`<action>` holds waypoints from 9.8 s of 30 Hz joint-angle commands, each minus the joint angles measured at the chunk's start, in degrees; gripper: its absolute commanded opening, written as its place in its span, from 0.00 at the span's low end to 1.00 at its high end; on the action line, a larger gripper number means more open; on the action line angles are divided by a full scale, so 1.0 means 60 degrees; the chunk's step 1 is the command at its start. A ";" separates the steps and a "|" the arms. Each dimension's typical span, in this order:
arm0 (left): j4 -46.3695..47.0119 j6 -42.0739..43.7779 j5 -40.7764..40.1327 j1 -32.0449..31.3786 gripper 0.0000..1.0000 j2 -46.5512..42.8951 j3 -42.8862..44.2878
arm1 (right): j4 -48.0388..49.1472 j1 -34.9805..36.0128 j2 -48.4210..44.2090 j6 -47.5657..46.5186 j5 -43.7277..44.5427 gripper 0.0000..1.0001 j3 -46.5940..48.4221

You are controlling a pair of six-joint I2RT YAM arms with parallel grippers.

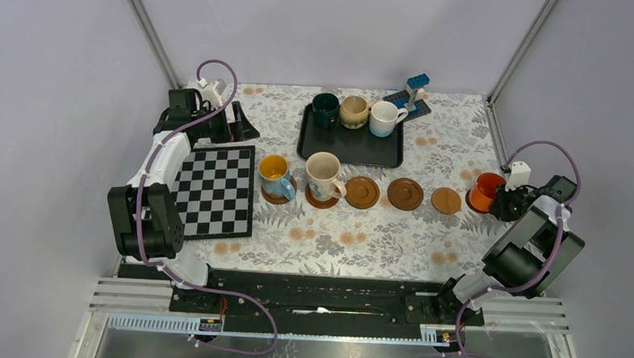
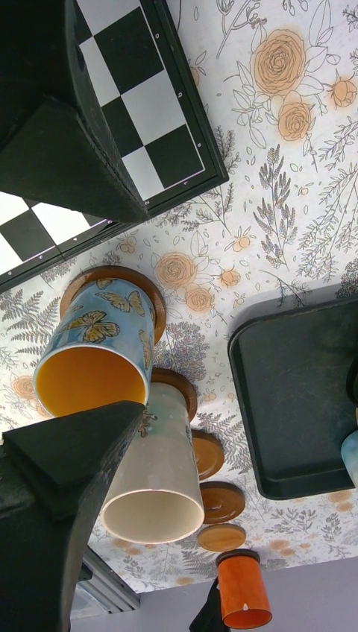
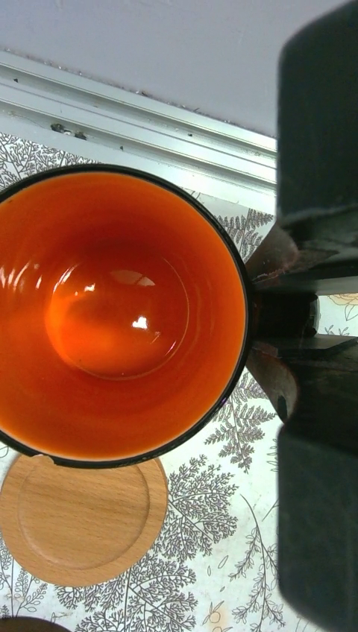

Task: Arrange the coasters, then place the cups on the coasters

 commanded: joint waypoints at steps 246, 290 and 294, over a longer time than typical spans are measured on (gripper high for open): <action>0.0233 0.0175 0.0566 -0.0147 0.99 0.0000 0.0249 | 0.0880 0.3519 -0.2736 0.2113 0.1880 0.00 -0.1586; 0.0143 0.0292 0.0593 -0.0163 0.99 0.0268 0.0479 | -0.2926 0.3497 -0.3448 0.2031 0.1677 1.00 0.0300; 0.0146 0.0305 0.0602 -0.0215 0.99 0.0412 0.0548 | -0.3465 0.3504 -0.3331 0.2462 0.1386 1.00 0.1514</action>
